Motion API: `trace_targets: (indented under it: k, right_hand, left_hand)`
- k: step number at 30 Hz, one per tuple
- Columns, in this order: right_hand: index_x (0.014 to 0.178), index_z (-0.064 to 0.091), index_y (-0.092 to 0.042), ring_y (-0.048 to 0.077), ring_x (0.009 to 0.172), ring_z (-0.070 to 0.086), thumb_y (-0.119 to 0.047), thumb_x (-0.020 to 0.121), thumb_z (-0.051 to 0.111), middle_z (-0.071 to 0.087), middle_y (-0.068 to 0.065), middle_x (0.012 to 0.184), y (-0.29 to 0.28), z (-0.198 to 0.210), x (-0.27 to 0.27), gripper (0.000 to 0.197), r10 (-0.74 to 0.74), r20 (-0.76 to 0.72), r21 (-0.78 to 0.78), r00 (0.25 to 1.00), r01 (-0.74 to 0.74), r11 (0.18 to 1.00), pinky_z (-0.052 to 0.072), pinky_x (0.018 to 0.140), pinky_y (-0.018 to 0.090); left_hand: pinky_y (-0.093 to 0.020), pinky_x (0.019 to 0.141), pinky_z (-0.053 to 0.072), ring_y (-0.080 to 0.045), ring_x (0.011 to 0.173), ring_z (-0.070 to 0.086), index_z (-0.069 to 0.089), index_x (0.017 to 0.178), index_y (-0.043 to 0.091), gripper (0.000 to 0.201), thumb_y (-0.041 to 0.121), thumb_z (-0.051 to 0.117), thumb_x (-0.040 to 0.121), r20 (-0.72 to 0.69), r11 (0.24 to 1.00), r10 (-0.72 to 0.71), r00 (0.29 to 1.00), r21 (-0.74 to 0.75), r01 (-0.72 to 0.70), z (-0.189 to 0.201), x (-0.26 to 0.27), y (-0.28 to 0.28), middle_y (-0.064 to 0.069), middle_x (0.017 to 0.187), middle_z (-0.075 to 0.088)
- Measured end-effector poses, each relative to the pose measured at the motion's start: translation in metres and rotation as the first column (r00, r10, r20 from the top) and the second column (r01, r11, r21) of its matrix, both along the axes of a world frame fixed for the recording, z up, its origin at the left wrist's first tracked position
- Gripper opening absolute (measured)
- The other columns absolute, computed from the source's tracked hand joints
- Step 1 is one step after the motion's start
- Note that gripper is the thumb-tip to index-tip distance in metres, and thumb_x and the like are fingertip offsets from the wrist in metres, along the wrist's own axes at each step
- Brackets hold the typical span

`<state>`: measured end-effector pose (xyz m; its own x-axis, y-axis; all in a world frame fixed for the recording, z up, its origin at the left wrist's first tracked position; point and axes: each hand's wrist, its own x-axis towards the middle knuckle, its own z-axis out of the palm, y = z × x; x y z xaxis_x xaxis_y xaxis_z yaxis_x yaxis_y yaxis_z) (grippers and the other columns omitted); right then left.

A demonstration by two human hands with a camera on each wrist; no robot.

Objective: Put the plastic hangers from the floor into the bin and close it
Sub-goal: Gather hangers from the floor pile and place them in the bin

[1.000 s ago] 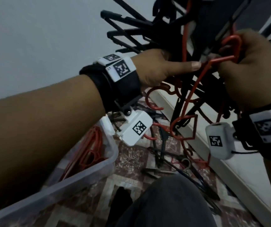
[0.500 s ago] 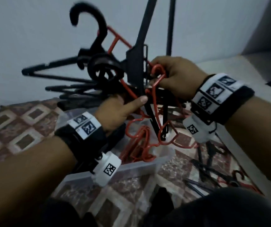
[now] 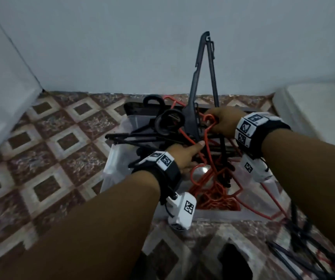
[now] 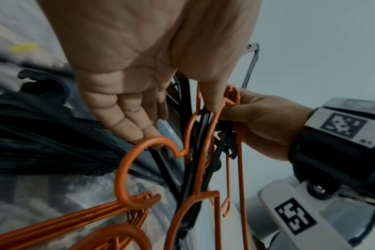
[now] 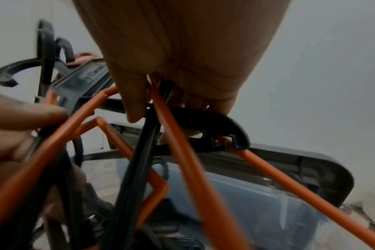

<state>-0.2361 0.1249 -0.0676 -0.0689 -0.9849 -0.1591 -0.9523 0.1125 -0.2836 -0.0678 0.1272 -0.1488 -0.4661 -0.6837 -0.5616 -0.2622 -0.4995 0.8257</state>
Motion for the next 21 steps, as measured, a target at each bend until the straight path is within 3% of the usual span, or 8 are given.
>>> trace_targets:
  k: [2,5,8,11,15,18,19,21]
  right_hand:
    - [0.096,0.063,-0.020,0.027,0.085,0.062,-0.017,0.085,0.070,0.062,0.002,0.084,-0.009,-0.017,0.006,0.013,-0.016,0.004,-0.019,1.000,0.016,1.000,0.042,0.069,0.028]
    - [0.106,0.064,-0.024,0.029,0.090,0.063,-0.021,0.085,0.070,0.062,0.003,0.091,-0.016,-0.039,0.013,0.022,-0.052,-0.014,-0.015,0.999,0.052,0.999,0.047,0.071,0.032]
    - [0.119,0.063,-0.026,0.031,0.095,0.063,-0.022,0.084,0.070,0.063,0.004,0.103,-0.017,-0.056,0.020,0.036,-0.057,-0.064,-0.001,0.996,0.057,0.998,0.044,0.071,0.030]
    - [0.129,0.059,-0.026,0.030,0.102,0.062,-0.027,0.086,0.068,0.062,0.009,0.121,-0.013,-0.065,0.026,0.044,-0.040,-0.050,0.080,0.998,0.044,0.996,0.052,0.081,0.034]
    - [0.134,0.057,-0.026,0.028,0.114,0.059,-0.036,0.087,0.069,0.061,0.006,0.131,-0.003,-0.066,0.029,0.049,-0.025,-0.033,0.175,0.999,0.030,0.984,0.047,0.092,0.033]
    - [0.124,0.065,-0.025,0.017,0.097,0.060,-0.026,0.087,0.070,0.066,0.002,0.123,0.008,-0.060,0.020,0.037,-0.086,0.069,0.185,0.994,0.072,0.980,0.046,0.083,0.026]
    - [0.120,0.067,-0.024,0.015,0.091,0.060,-0.024,0.088,0.069,0.068,0.001,0.119,0.013,-0.058,0.017,0.033,-0.113,0.096,0.167,0.989,0.096,0.981,0.046,0.081,0.025]
    - [0.119,0.069,-0.021,0.018,0.095,0.063,-0.023,0.089,0.067,0.069,0.003,0.118,0.025,-0.052,0.008,0.029,-0.179,0.135,0.105,0.975,0.166,0.981,0.048,0.083,0.026]
  left_hand:
    - [-0.030,0.076,0.053,-0.013,0.083,0.069,0.065,0.094,0.023,0.032,0.053,0.066,0.084,0.037,1.000,0.031,0.999,0.003,-0.031,-0.007,0.004,-0.007,0.005,0.092,0.070]
    - [-0.034,0.086,0.052,-0.016,0.090,0.066,0.059,0.103,0.021,0.029,0.047,0.062,0.090,0.084,0.999,0.024,0.996,0.026,-0.026,-0.014,0.015,-0.016,0.001,0.098,0.065]
    - [-0.032,0.080,0.049,-0.016,0.085,0.065,0.058,0.117,0.013,0.036,0.041,0.056,0.095,0.127,0.997,0.024,0.992,0.065,-0.032,-0.020,0.027,-0.019,-0.007,0.108,0.064]
    - [-0.030,0.072,0.046,-0.018,0.086,0.064,0.056,0.124,0.011,0.041,0.041,0.055,0.096,0.220,0.996,-0.007,0.976,0.083,-0.012,-0.025,0.042,-0.023,-0.011,0.114,0.066]
    - [-0.027,0.059,0.045,-0.023,0.083,0.065,0.057,0.111,0.010,0.035,0.041,0.055,0.096,0.319,0.997,-0.027,0.947,0.071,0.005,-0.025,0.052,-0.028,-0.014,0.109,0.070]
    - [-0.020,0.043,0.045,-0.015,0.046,0.060,0.058,0.080,0.008,0.029,0.033,0.057,0.094,0.365,0.999,0.038,0.930,-0.029,-0.030,-0.025,0.055,-0.033,-0.009,0.069,0.069]
    - [-0.021,0.045,0.047,-0.016,0.044,0.059,0.059,0.074,0.008,0.029,0.030,0.058,0.093,0.422,0.993,0.042,0.906,-0.119,0.009,-0.025,0.058,-0.037,-0.006,0.062,0.067]
    - [-0.031,0.065,0.052,-0.023,0.066,0.064,0.063,0.081,0.009,0.021,0.023,0.054,0.093,0.600,0.949,0.022,0.799,-0.265,0.173,-0.023,0.065,-0.050,-0.006,0.076,0.067]
